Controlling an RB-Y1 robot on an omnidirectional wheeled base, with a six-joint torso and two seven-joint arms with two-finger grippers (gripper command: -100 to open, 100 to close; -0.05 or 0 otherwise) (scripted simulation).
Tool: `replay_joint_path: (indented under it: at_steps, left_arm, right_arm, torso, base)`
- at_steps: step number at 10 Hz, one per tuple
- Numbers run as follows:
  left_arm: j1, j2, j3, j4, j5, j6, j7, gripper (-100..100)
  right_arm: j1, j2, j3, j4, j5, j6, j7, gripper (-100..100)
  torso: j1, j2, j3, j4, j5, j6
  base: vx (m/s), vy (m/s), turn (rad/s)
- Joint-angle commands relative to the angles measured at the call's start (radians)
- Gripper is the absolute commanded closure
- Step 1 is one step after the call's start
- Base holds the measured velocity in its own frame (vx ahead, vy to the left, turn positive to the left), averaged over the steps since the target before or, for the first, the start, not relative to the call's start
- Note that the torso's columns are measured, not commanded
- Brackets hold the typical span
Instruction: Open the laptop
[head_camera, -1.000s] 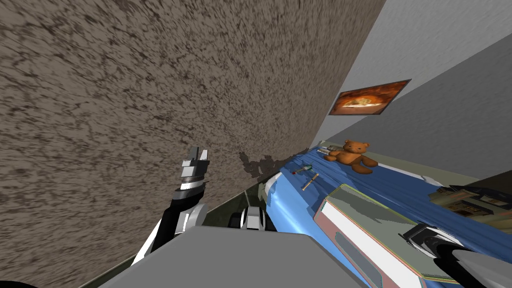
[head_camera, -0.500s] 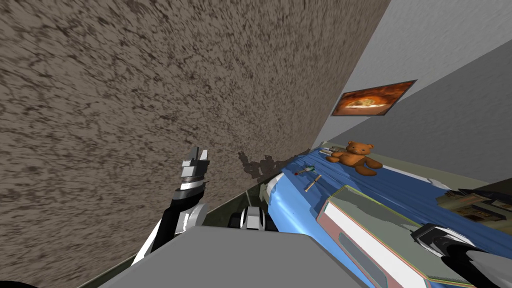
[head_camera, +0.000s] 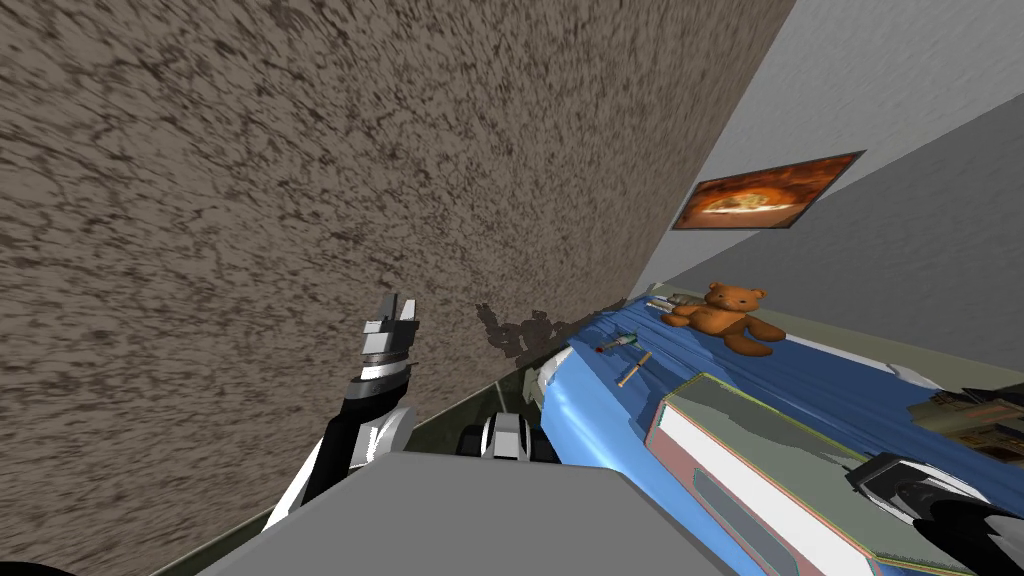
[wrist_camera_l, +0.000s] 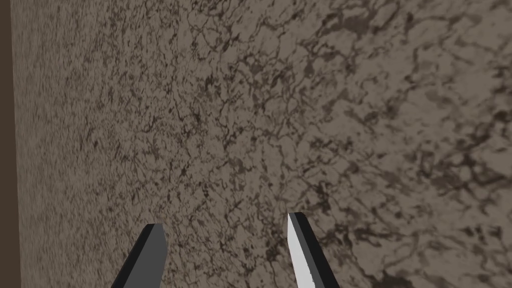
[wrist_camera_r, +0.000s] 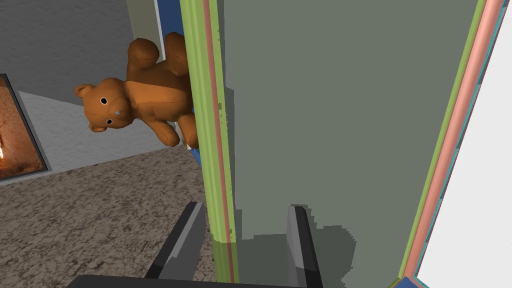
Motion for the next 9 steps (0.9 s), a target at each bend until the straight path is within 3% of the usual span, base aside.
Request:
replay_joint_path:
  at_steps: [1, 2, 3, 5, 6, 8, 9]
  left_arm:
    - [0.000, 0.000, 0.000, 0.000, 0.000, 0.000, 0.000, 0]
    - [0.000, 0.000, 0.000, 0.000, 0.000, 0.000, 0.000, 0]
    - [0.000, 0.000, 0.000, 0.000, 0.000, 0.000, 0.000, 0]
    - [0.000, 0.000, 0.000, 0.000, 0.000, 0.000, 0.000, 0]
    - [0.000, 0.000, 0.000, 0.000, 0.000, 0.000, 0.000, 0]
    - [0.000, 0.000, 0.000, 0.000, 0.000, 0.000, 0.000, 0]
    - [0.000, 0.000, 0.000, 0.000, 0.000, 0.000, 0.000, 0]
  right_arm:
    - [-0.023, 0.039, -0.050, 0.067, 0.011, -0.062, 0.056, 100]
    - [-0.023, 0.039, -0.050, 0.097, 0.011, -0.076, 0.056, 100]
    - [-0.044, 0.071, -0.088, 0.129, 0.017, -0.114, 0.101, 100]
    - [-0.044, 0.071, -0.088, 0.182, 0.017, -0.137, 0.103, 100]
    - [-0.065, 0.102, -0.127, 0.206, 0.024, -0.178, 0.150, 100]
    - [-0.065, 0.102, -0.127, 0.259, 0.024, -0.198, 0.150, 100]
    - [-0.086, 0.134, -0.165, 0.288, 0.030, -0.244, 0.197, 100]
  torso:
    - [-0.001, 0.001, 0.001, 0.000, 0.000, 0.001]
    - [0.000, 0.001, 0.001, 0.001, 0.000, 0.000]
    - [-0.001, 0.001, 0.001, 0.000, -0.001, 0.001]
    - [-0.001, 0.000, 0.000, 0.000, -0.001, 0.000]
    - [-0.002, 0.001, 0.001, 0.000, -0.001, 0.001]
    - [-0.002, 0.000, 0.001, 0.000, -0.002, 0.000]
    - [-0.002, 0.000, 0.000, 0.000, -0.001, 0.001]
  base:
    - [0.005, 0.031, 0.039]
    - [0.010, 0.041, 0.039]
    - [0.021, 0.058, 0.035]
    - [0.004, 0.040, 0.025]
    - [-0.001, 0.034, 0.034]
    - [0.005, 0.030, 0.024]
    - [0.007, 0.041, 0.038]
